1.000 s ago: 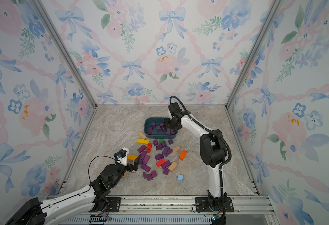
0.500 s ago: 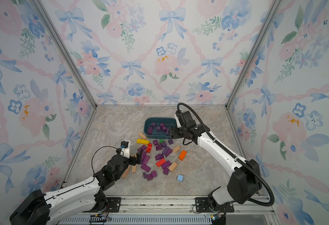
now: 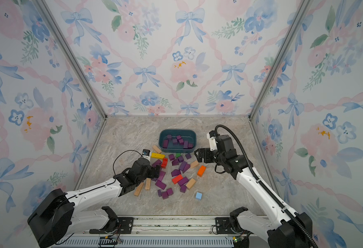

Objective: Pick purple bricks into the storage bin
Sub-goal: Pick up the building block from the center of the board.

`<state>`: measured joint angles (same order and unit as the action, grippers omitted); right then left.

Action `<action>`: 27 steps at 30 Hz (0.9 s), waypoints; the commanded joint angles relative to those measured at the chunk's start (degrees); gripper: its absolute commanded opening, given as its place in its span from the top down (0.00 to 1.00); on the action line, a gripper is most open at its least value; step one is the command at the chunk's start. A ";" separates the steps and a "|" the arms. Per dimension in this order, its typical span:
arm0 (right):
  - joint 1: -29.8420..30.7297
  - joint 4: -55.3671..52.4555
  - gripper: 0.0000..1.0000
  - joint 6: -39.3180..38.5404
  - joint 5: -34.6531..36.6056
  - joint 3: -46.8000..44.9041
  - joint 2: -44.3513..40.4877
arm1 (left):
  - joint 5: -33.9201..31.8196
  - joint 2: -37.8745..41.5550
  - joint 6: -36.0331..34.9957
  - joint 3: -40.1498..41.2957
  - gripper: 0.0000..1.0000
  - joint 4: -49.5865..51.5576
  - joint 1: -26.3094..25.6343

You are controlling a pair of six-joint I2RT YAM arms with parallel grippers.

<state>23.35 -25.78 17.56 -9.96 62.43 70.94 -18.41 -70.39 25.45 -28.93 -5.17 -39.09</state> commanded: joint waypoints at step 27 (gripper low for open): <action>-0.16 9.49 0.03 1.77 -9.96 -4.91 3.40 | 4.28 -14.17 -3.19 -7.44 0.30 4.04 4.76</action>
<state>23.29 -18.09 18.46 -18.46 59.07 74.52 -15.66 -83.24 23.83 -34.68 -2.22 -34.72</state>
